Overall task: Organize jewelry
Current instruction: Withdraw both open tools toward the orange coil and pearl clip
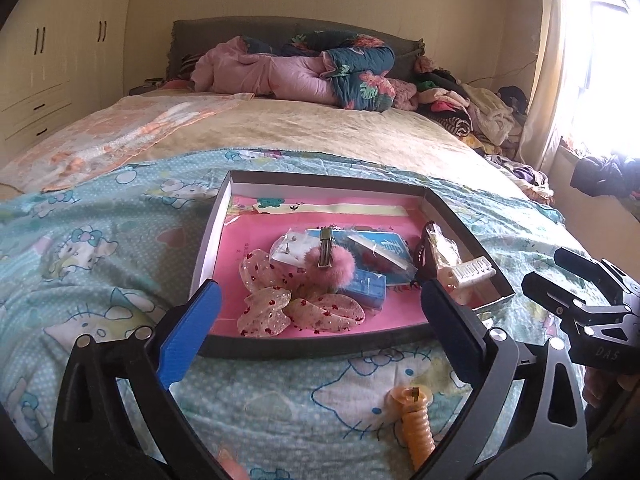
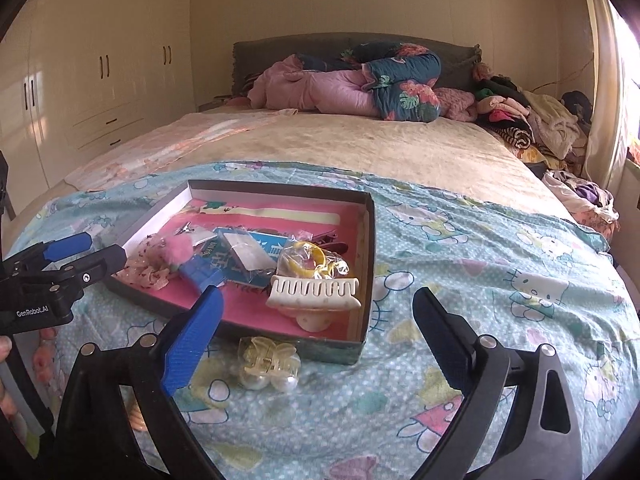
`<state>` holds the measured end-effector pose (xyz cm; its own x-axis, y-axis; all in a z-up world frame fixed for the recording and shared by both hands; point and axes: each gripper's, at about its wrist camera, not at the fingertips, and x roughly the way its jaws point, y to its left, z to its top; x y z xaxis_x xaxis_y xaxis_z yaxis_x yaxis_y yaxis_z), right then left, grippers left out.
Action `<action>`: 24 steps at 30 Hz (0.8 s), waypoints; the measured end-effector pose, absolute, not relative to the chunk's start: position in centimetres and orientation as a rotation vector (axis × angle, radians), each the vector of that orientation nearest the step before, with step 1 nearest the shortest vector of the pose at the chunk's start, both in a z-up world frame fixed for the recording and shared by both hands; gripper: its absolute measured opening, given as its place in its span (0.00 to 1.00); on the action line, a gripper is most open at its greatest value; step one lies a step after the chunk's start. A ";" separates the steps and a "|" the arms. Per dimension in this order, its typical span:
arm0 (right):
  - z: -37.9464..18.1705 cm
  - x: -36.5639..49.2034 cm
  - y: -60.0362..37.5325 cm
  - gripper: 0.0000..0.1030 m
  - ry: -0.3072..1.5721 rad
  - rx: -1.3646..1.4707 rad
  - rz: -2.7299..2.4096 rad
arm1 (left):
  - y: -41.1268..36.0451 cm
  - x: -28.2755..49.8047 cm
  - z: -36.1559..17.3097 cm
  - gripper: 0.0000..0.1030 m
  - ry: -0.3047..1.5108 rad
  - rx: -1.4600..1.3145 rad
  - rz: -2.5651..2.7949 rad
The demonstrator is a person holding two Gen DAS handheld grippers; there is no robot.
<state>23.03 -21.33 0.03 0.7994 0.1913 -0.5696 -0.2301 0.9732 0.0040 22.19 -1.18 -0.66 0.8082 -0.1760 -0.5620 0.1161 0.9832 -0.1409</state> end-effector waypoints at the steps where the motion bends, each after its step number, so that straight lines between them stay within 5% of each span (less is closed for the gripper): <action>1: 0.1 22.7 -21.2 0.90 0.602 -0.069 0.227 | -1.1 21.8 -0.6 0.89 0.605 -0.104 -0.156; 24: -0.8 18.1 -21.3 0.90 0.604 -0.078 0.219 | -0.4 17.0 -1.0 0.89 0.591 -0.091 -0.176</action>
